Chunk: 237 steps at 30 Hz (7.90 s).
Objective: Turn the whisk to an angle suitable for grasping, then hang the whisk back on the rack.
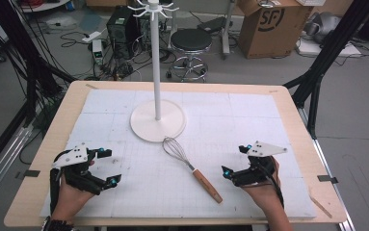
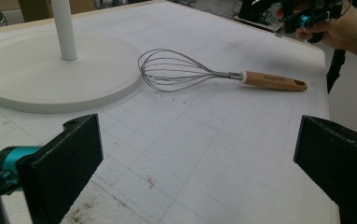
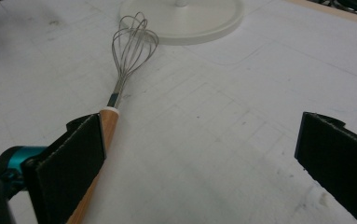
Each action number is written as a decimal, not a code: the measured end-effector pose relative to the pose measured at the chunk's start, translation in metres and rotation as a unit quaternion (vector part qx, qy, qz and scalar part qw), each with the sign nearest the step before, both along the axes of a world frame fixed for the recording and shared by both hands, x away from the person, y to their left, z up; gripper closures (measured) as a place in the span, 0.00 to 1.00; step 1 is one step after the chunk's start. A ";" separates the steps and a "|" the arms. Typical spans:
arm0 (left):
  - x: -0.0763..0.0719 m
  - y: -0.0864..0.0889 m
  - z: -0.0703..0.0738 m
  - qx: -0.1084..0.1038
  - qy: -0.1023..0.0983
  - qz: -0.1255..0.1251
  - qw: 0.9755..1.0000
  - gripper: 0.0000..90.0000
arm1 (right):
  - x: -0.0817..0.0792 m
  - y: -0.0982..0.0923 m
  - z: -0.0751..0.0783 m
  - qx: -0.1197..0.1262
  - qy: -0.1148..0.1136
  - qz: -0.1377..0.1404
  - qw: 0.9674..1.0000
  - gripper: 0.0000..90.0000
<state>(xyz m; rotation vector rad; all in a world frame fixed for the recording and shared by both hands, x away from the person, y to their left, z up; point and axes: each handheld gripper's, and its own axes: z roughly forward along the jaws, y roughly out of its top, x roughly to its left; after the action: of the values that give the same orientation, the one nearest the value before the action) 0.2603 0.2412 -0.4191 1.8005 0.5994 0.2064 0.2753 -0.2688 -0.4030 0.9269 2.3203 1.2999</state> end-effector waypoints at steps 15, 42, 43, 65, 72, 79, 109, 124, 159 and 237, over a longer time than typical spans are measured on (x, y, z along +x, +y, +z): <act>0.001 -0.001 -0.002 0.003 0.003 -0.002 1.000 0.02 | 0.004 0.058 -0.016 -0.059 0.037 0.044 0.997 0.01; 0.001 -0.001 -0.002 0.003 0.004 -0.004 1.000 0.02 | 0.001 0.093 -0.031 -0.152 0.074 0.097 0.981 0.69; 0.001 -0.001 -0.002 0.003 0.004 -0.004 1.000 0.02 | 0.001 0.092 -0.031 -0.151 0.079 0.097 0.981 0.73; 0.000 0.000 -0.001 0.001 0.003 -0.003 1.000 0.02 | -0.002 0.094 -0.031 -0.140 0.079 0.136 0.978 0.50; 0.000 0.002 -0.001 -0.002 0.002 0.000 1.000 0.02 | -0.010 0.075 -0.030 -0.146 0.069 0.108 0.981 0.56; 0.001 0.002 0.000 -0.004 0.001 0.000 1.000 0.02 | -0.010 0.073 -0.031 -0.149 0.080 0.117 0.979 0.75; 0.001 0.004 0.004 -0.009 -0.006 0.000 1.000 0.02 | 0.007 0.183 -0.027 -0.174 0.039 0.256 0.950 0.77; 0.000 0.005 0.004 -0.010 -0.005 0.001 1.000 0.02 | -0.003 0.178 -0.024 -0.178 0.038 0.252 0.950 0.53; 0.001 0.005 0.004 -0.007 -0.005 0.001 1.000 0.02 | 0.000 0.129 -0.034 -0.173 0.012 0.146 0.974 0.54; 0.000 -0.004 0.000 0.007 0.003 -0.015 1.000 0.02 | 0.005 -0.032 0.012 0.047 -0.028 0.025 0.998 0.00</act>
<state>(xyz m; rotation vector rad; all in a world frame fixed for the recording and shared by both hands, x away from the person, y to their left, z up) 0.2601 0.2371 -0.4194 1.8225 0.5774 0.1847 0.2804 -0.3007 -0.3909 0.8541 2.2704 1.4464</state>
